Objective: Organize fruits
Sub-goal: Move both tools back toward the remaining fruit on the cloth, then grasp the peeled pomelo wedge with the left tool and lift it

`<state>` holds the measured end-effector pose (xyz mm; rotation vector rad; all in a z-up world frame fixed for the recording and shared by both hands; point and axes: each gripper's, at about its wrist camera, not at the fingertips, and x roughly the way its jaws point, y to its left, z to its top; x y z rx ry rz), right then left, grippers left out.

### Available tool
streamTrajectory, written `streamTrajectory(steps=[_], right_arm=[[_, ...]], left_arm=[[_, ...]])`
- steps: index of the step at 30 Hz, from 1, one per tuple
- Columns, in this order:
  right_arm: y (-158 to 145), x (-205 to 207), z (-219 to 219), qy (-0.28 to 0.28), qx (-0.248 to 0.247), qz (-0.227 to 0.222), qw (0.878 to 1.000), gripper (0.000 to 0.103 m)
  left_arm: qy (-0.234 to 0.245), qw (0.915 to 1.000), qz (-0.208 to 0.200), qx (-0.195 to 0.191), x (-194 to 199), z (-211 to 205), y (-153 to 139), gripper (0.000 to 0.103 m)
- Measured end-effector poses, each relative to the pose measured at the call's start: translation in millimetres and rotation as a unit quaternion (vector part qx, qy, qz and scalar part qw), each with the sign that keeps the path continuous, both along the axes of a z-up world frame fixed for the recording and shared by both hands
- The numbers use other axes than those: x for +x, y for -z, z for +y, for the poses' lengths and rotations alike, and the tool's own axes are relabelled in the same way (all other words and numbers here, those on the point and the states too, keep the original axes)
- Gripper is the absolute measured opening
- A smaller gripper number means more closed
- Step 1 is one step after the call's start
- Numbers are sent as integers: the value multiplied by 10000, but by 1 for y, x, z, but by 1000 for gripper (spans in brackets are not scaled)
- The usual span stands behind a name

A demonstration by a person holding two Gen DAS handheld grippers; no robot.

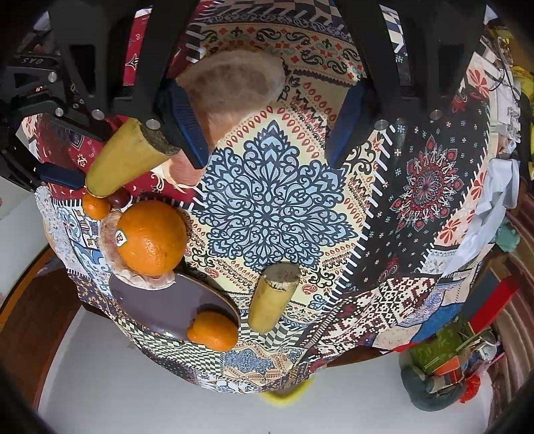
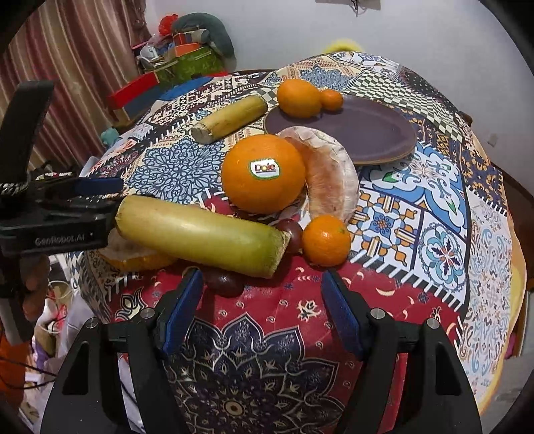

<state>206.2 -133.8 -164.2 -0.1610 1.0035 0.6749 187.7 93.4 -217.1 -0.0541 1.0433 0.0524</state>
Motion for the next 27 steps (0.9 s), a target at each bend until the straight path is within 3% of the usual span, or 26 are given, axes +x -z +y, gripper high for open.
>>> streamTrajectory(steps=[8, 13, 21, 27], right_arm=[[-3, 7, -5, 145, 106, 35, 9998, 70], [-13, 11, -17, 310, 284, -41, 9991, 70], [-7, 15, -34, 510, 247, 38, 9984, 71], [-6, 12, -46, 578, 171, 23, 9982, 71]], left_arm=[[109, 9996, -212, -155, -7, -14, -16, 73], [432, 9980, -447, -148, -13, -32, -31, 73], [758, 9953, -91, -597, -11, -54, -14, 73], [1080, 9926, -37, -560, -9, -87, -9, 73]])
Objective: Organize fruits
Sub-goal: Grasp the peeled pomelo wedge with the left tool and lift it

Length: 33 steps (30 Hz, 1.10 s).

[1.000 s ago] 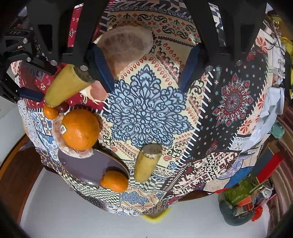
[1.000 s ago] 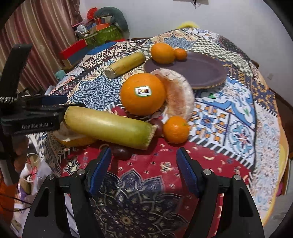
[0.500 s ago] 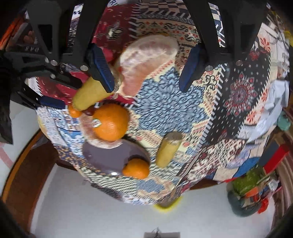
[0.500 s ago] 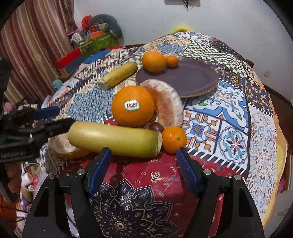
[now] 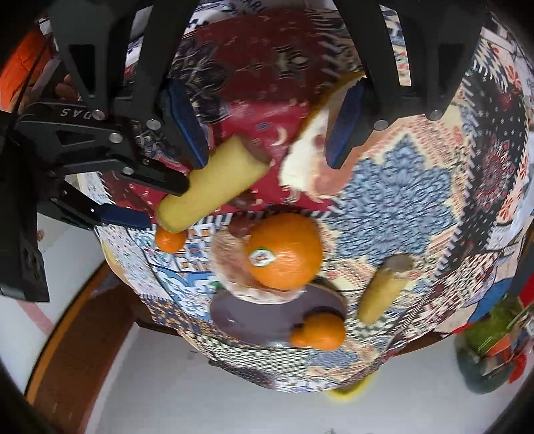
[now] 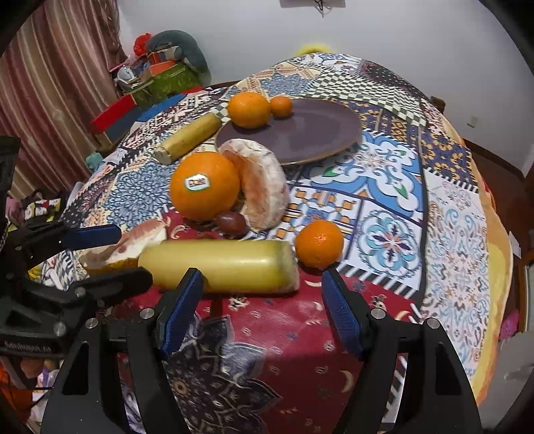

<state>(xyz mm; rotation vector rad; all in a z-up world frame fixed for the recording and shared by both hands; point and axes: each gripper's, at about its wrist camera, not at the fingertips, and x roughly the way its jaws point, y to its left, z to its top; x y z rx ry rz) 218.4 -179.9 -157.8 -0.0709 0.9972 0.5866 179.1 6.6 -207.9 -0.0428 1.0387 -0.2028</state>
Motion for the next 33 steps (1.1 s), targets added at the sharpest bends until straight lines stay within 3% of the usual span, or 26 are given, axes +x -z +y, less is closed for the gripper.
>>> streamTrajectory(steps=[5, 11, 15, 20, 23, 28, 33], right_arm=[[-1, 2, -14, 145, 9, 58, 9999, 71], [-7, -1, -19, 163, 74, 70, 9998, 71], [-7, -4, -14, 113, 21, 23, 9999, 71], [-6, -10, -9, 41, -42, 28, 10000, 71], [-4, -15, -6, -20, -120, 23, 9999, 71], [6, -14, -4, 26, -276, 142, 9995, 71], [7, -12, -12, 142, -262, 157, 9994, 71]], left_arm=[[5, 9998, -200, 76, -2, -6, -9, 73], [-413, 9983, -389, 131, -8, 26, -20, 73], [-700, 9969, -313, 163, -15, 55, -14, 73], [-803, 9967, 63, 88, -21, 76, 9, 73], [-894, 9960, 62, -45, -23, 82, 14, 81], [-743, 9971, 145, -76, -18, 75, 16, 83], [-465, 9978, 190, 424, -15, 59, 25, 85]])
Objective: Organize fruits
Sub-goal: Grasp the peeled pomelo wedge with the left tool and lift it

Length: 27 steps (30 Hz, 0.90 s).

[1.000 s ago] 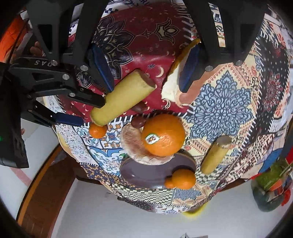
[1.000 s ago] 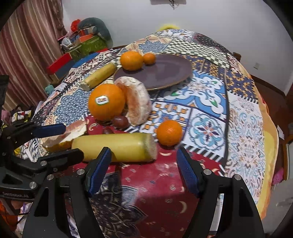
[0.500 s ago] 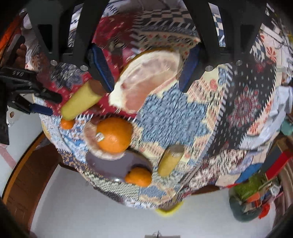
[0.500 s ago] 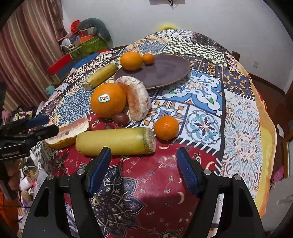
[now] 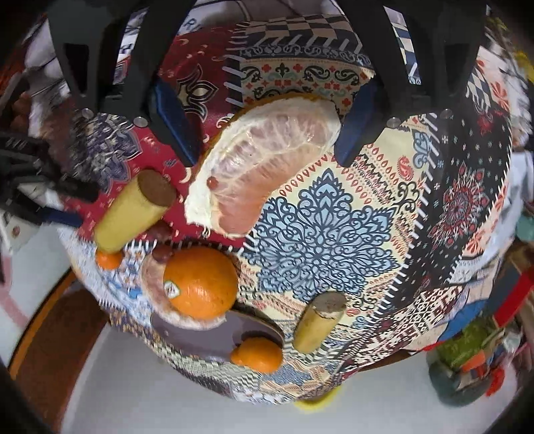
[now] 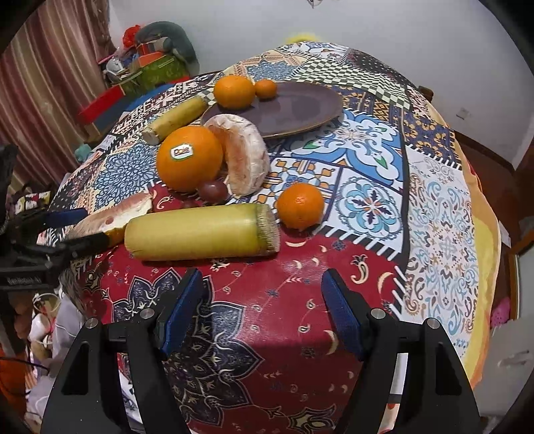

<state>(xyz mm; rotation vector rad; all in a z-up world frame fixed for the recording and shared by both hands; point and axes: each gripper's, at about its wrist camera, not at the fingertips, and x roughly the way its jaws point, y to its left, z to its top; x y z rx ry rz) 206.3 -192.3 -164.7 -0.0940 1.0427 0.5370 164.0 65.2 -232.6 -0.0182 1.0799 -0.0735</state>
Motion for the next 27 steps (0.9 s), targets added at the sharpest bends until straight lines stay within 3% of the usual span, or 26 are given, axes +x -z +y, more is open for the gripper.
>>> streamTrajectory(steps=[6, 10, 15, 19, 27], right_arm=[[1, 2, -4, 70, -8, -20, 10000, 71], [2, 4, -4, 117, -75, -68, 9999, 71], [3, 8, -5, 209, -104, -126, 9996, 71], [4, 14, -6, 264, -102, -128, 9995, 71], [3, 27, -3, 334, -144, -171, 9992, 71]], left_arm=[[-108, 9999, -83, 48, 11, -1, 8, 83], [-232, 9996, -162, 87, 18, -4, 8, 66], [-244, 9996, -127, 69, 22, -8, 5, 57], [-49, 9998, -77, -192, 24, -15, 2, 56], [107, 9996, -53, -256, 25, -30, 2, 56]])
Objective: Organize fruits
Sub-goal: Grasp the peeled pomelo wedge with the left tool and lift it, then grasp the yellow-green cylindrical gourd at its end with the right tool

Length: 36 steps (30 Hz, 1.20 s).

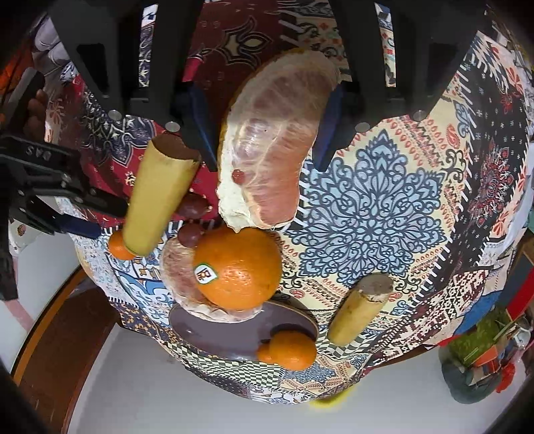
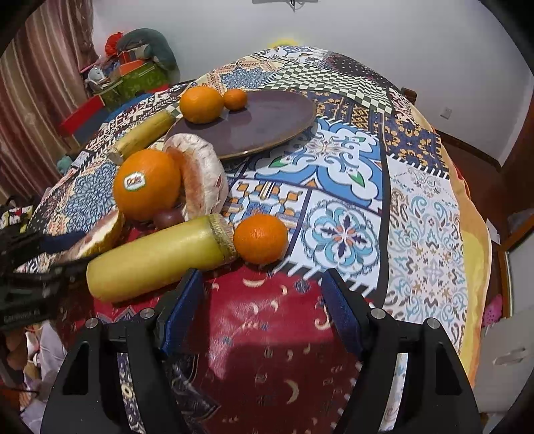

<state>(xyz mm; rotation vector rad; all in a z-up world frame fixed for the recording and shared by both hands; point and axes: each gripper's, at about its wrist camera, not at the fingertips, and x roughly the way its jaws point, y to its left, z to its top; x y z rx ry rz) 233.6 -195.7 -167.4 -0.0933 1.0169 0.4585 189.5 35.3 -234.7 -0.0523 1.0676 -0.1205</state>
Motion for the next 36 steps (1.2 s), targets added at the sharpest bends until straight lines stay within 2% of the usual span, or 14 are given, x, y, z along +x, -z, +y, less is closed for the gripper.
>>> streamTrajectory(steps=[7, 14, 19, 26, 30, 33, 36], right_arm=[[-4, 14, -1, 111, 14, -50, 9999, 71], [-21, 3, -6, 102, 389, 92, 9991, 71], [-29, -14, 18, -130, 486, 113, 9987, 71], [-17, -13, 60, -375, 345, 289, 9983, 71], [-9, -8, 70, -84, 287, 434, 9986, 86], [1, -3, 74, 8, 269, 666, 9974, 87], [4, -7, 76, -4, 143, 590, 9982, 86]], left_arm=[[41, 10000, -20, 26, -1, -5, 1, 56], [-100, 9998, -87, -147, -9, 10, -5, 55], [-369, 9990, -253, 45, -20, 29, -11, 55], [-607, 9977, -276, 76, -31, 54, -8, 55], [-603, 9978, -259, -35, -36, 58, -4, 55], [-580, 9980, -266, 49, -36, 55, -3, 55], [-559, 9981, -240, 83, -36, 54, -2, 55]])
